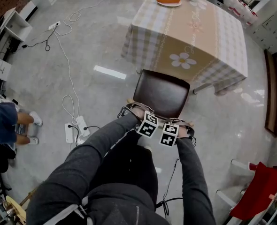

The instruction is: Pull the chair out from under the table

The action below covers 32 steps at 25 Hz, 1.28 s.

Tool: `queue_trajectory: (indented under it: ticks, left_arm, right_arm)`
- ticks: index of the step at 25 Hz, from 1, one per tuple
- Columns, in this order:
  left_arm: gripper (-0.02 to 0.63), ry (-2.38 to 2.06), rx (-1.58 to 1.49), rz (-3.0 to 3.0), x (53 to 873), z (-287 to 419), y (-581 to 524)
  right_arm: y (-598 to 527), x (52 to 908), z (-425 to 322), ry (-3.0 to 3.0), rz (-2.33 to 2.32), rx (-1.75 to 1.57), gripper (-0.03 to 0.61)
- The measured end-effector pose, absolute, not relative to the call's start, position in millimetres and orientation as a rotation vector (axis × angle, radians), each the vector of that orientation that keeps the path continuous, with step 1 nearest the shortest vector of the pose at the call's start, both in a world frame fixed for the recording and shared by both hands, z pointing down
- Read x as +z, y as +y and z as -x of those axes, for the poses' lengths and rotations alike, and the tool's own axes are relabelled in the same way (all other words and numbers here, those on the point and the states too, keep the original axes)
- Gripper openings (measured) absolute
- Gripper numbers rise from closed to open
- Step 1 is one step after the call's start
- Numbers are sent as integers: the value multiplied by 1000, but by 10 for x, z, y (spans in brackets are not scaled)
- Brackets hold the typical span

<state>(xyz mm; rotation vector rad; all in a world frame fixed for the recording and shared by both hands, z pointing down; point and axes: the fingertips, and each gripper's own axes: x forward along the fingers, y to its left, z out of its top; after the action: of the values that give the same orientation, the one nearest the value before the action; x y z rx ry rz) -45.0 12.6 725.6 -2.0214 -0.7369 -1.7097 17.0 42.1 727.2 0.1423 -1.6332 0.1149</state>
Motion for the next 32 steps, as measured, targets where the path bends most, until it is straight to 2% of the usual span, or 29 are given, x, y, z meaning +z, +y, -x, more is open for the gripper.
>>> queue_trajectory:
  ticks: [32]
  left_arm:
    - [143,-707,-1735,2018,7268,647,612]
  right_arm:
    - [905,7284,21,-1641,-109,114,126]
